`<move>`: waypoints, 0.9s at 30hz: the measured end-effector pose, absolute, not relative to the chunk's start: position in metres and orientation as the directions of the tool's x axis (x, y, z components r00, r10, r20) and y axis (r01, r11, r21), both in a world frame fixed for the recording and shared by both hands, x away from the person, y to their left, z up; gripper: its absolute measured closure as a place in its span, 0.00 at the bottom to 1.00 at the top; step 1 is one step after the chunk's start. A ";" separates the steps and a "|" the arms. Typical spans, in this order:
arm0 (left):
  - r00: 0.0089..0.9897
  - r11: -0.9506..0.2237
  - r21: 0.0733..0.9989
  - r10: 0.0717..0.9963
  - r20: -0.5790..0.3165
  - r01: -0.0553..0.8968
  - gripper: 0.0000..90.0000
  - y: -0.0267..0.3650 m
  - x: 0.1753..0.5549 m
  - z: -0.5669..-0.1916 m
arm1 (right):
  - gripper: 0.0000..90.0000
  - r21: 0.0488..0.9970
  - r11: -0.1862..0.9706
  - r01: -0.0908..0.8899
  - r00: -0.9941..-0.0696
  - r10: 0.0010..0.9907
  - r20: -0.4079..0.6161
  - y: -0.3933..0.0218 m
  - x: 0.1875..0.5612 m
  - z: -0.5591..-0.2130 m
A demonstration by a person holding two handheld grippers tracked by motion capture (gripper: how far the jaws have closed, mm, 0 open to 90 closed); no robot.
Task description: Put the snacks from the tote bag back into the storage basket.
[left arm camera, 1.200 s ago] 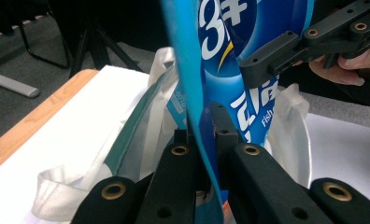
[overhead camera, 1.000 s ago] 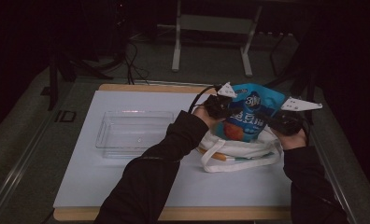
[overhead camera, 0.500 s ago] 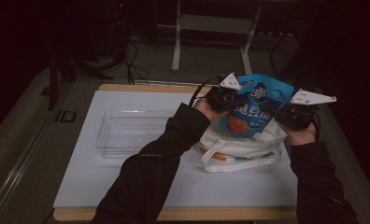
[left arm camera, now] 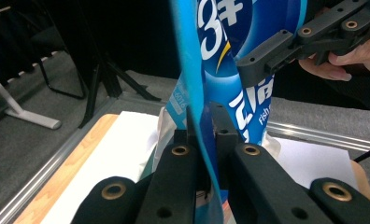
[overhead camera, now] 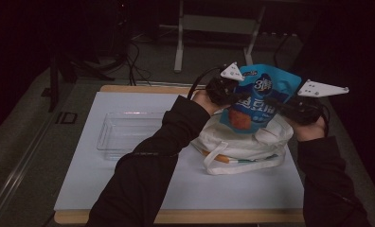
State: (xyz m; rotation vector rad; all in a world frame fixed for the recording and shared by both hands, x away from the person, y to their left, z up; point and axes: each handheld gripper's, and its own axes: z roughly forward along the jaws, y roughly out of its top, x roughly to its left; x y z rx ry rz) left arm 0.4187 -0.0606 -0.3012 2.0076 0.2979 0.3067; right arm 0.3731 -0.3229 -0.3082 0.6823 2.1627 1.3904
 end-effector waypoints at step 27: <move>0.903 -0.437 0.894 0.415 0.108 0.094 1.00 0.016 0.402 -0.277 | 0.99 0.925 0.370 0.088 -0.832 0.538 -0.136 -0.252 0.383 -0.285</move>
